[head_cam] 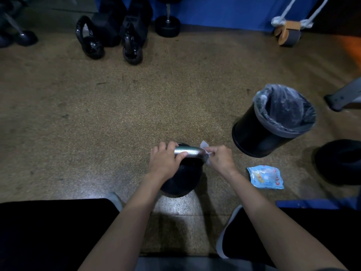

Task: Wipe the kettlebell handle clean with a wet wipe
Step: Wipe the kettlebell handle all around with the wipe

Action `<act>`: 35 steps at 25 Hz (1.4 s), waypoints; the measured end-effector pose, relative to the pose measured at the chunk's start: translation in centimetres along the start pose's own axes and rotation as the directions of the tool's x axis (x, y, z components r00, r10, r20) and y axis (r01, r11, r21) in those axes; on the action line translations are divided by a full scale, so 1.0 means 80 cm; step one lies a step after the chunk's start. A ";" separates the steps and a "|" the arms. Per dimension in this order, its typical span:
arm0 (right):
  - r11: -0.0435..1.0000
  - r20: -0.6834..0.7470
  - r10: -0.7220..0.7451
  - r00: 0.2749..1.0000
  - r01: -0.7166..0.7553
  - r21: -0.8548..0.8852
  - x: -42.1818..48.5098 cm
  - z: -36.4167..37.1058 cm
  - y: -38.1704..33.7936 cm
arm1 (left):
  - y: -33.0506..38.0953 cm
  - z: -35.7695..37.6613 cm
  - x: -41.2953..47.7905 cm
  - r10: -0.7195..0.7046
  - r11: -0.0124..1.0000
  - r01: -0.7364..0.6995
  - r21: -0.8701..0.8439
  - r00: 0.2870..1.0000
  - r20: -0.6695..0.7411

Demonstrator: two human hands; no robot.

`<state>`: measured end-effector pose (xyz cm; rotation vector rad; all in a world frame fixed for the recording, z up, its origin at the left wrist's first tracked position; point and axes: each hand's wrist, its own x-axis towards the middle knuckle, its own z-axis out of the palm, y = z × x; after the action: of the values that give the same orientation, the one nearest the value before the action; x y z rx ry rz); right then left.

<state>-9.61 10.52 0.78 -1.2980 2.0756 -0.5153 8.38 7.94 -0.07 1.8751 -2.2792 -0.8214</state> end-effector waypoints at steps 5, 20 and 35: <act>0.999 -0.211 0.040 0.977 -0.036 0.020 -0.014 0.024 0.000 | -0.002 0.001 0.001 0.014 1.000 -0.014 0.009 1.000 -0.007; 0.997 -0.316 0.074 0.946 -0.063 0.047 -0.020 0.031 -0.003 | -0.003 0.003 0.006 0.002 1.000 -0.002 0.012 1.000 0.029; 0.998 -0.334 0.040 0.942 -0.019 0.063 -0.030 0.028 0.001 | 0.002 -0.003 0.001 -0.017 1.000 0.017 -0.009 0.999 0.039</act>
<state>-7.37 12.74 -0.21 -1.2084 2.3308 -0.8276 8.31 7.78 0.18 1.8932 -2.2807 -0.8777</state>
